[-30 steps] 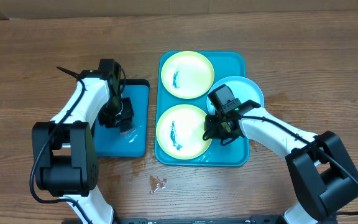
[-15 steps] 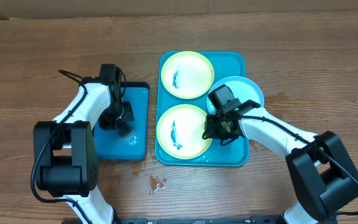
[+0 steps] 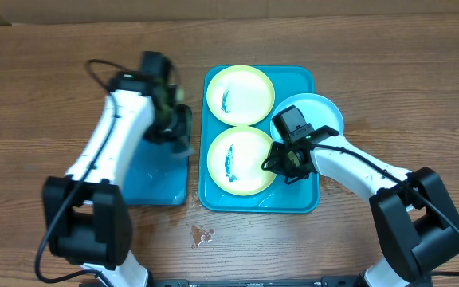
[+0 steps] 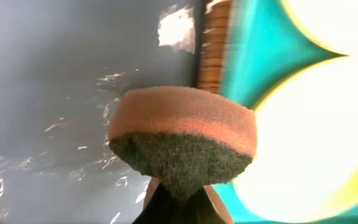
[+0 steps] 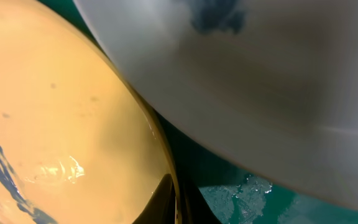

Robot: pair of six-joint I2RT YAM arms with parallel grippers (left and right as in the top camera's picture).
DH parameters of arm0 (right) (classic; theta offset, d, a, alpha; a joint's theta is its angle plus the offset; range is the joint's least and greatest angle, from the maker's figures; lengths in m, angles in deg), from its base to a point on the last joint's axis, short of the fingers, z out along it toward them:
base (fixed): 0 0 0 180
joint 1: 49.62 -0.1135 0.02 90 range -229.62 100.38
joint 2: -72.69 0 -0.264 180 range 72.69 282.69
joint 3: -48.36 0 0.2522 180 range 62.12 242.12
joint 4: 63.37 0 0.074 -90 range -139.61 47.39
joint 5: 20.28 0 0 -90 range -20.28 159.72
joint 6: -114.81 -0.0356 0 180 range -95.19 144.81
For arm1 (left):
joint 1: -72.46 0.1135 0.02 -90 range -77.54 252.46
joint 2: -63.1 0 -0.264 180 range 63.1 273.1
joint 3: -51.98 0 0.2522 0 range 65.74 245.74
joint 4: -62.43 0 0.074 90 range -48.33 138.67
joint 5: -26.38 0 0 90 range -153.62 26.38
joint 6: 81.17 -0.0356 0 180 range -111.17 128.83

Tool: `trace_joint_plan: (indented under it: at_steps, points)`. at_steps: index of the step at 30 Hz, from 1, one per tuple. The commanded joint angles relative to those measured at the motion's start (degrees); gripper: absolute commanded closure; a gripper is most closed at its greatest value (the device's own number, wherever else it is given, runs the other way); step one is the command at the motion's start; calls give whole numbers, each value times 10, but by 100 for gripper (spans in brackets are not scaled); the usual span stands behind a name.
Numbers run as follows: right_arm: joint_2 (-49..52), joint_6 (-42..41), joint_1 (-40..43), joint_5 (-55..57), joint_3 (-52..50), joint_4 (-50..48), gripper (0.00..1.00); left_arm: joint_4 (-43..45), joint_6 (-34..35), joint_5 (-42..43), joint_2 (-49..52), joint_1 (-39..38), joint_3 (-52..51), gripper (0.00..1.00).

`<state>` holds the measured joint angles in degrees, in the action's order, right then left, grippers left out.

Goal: Clean dirty plates on tray and stack at the side
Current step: 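Scrub the lower yellow plate with the sponge in the left gripper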

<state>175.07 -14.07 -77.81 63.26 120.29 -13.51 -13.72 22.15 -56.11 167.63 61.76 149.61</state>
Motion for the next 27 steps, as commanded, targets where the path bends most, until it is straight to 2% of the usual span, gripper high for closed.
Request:
trace_joint_plan:
  at_steps: [1,7,10,13,17,27]
  points:
    - [12,34,-8,54,-9,3,96,41,-7,36,-7,-68,-28,96]
    - [12,33,-10,53,-9,4,96,174,63,41,7,-158,-108,96]
    - [12,33,-10,53,-9,4,96,229,73,55,17,-178,-126,96]
    - [12,33,-10,53,-9,4,96,253,72,30,35,-184,-127,96]
    - [12,33,-10,53,-9,5,96,238,72,-76,73,-183,-127,96]
    - [12,34,-10,53,-9,6,96,125,59,-207,91,-178,-106,96]
